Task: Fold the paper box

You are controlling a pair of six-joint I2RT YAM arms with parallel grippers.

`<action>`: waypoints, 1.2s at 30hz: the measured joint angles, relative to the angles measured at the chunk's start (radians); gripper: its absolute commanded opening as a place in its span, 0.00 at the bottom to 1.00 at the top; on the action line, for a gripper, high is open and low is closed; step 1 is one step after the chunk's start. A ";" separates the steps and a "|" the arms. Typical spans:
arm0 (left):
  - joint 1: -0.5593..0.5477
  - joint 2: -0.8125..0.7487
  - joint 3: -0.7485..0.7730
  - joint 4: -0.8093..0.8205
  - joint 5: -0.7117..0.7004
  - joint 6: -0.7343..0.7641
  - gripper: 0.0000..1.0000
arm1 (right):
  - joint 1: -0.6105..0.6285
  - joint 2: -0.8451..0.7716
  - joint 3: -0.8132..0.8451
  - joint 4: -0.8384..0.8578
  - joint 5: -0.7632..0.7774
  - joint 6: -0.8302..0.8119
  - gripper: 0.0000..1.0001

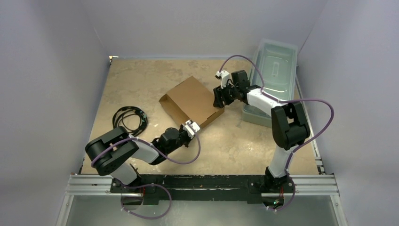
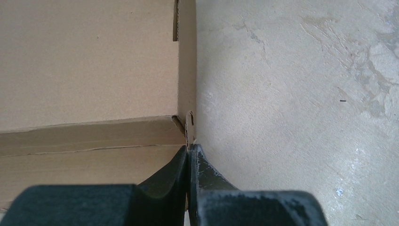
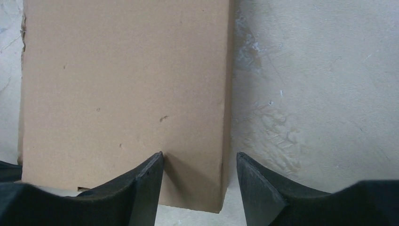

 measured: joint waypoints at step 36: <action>0.008 -0.016 0.024 -0.063 0.002 -0.144 0.00 | 0.006 0.006 0.011 0.008 0.057 0.036 0.50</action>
